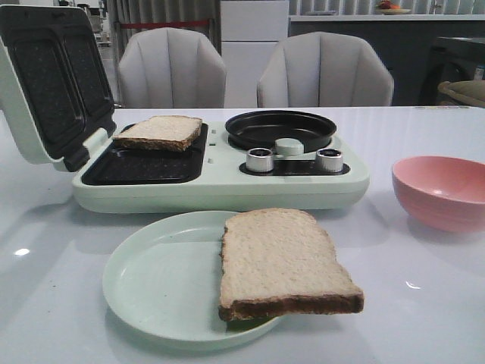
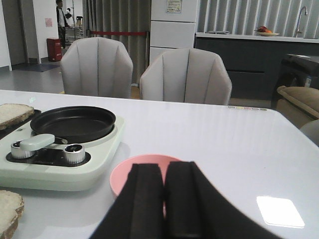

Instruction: Make breakfast with bread and shrimp

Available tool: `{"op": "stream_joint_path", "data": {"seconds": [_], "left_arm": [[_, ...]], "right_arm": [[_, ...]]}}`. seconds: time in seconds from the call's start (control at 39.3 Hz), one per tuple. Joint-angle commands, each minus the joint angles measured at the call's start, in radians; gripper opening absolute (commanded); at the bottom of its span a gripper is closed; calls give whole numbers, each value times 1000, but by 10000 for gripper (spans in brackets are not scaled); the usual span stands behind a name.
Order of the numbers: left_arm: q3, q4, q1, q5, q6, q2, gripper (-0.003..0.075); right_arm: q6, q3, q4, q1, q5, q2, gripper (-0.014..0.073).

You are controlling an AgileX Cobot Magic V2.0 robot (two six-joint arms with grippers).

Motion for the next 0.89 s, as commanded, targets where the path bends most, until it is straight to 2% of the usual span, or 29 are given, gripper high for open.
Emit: {"op": "stream_joint_path", "data": {"seconds": [0.0, 0.28, 0.51, 0.87], "left_arm": [[-24, -9, 1, -88, -15, 11, 565], [-24, -9, 1, -90, -15, 11, 565], [-24, -9, 1, -103, -15, 11, 565], [-23, -9, 1, -106, -15, 11, 565]], "right_arm": [[-5, -17, -12, -1, -84, -20, 169], [-1, -55, 1, -1, -183, -19, 169], [-3, -293, -12, -1, 151, 124, 169], [-2, -324, 15, -1, 170, 266, 169]]}}
